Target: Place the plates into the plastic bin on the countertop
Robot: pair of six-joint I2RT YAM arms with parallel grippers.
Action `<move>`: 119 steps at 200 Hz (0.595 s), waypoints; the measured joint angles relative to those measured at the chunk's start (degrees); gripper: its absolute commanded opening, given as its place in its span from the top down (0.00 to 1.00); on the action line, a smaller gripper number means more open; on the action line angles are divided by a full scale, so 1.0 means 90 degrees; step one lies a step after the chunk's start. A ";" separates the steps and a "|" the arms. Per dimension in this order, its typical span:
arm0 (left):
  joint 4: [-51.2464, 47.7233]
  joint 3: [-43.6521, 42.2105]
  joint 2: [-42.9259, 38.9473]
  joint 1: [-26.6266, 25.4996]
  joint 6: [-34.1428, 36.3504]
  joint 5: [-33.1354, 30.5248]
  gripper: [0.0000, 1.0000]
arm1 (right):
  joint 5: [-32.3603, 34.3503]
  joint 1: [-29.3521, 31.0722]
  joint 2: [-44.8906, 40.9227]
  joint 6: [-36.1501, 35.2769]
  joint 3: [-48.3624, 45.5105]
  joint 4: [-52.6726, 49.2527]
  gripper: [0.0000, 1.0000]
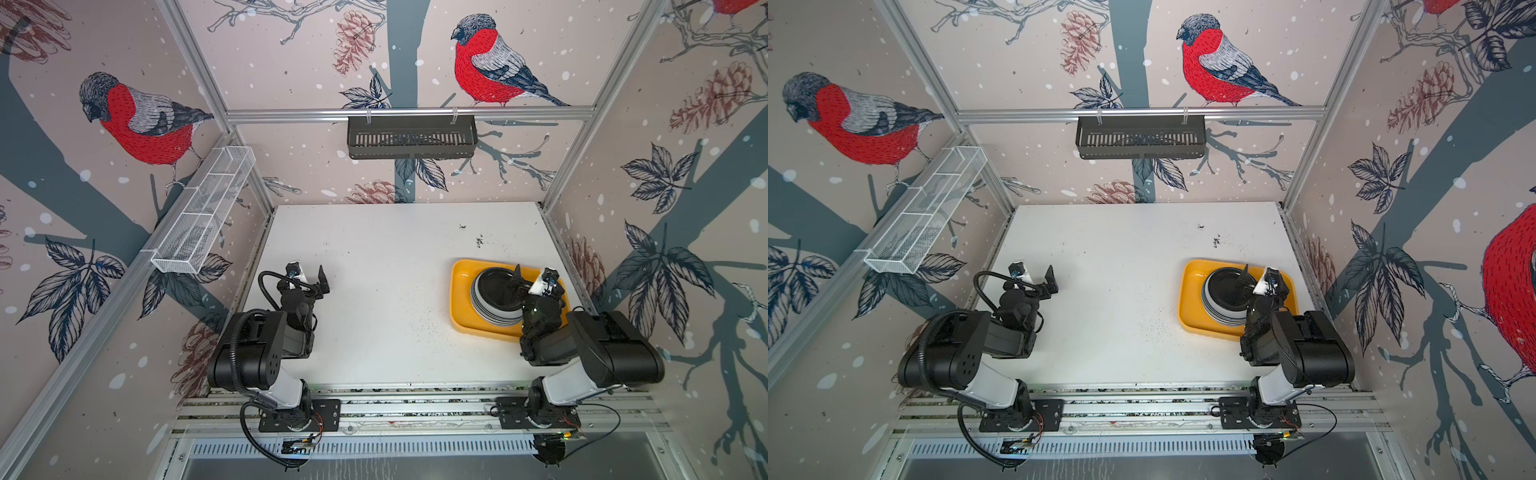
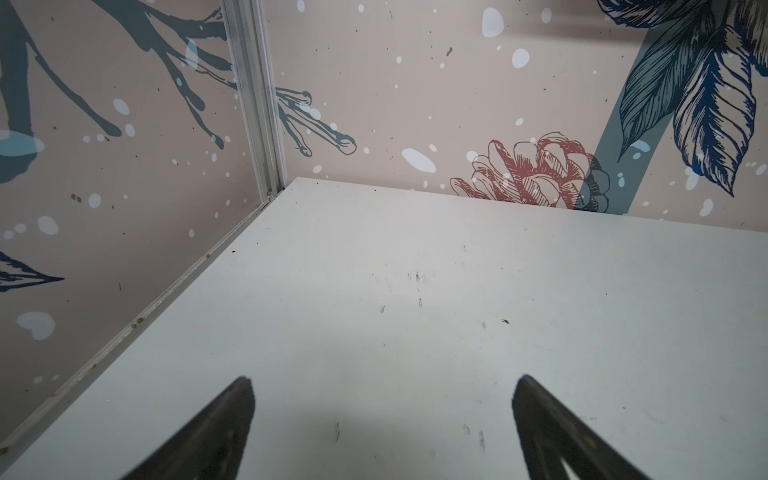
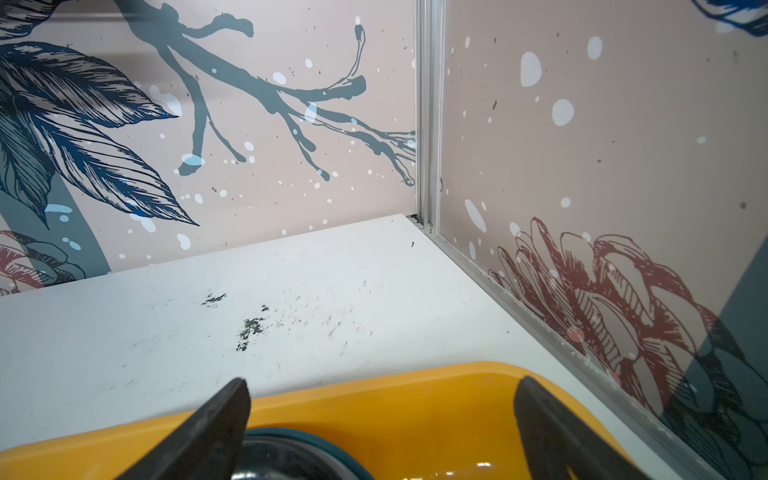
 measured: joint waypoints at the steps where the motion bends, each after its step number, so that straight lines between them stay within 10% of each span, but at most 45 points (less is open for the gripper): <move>1: -0.0005 0.0005 0.0000 -0.0005 0.0002 0.0000 0.03 | -0.0005 0.0000 0.0000 0.0000 0.0027 -0.0036 0.01; 119: -0.0265 0.0204 0.0083 -0.0119 0.0155 -0.0168 0.03 | -0.0066 -0.0058 0.0027 0.0005 0.0481 -0.1166 0.00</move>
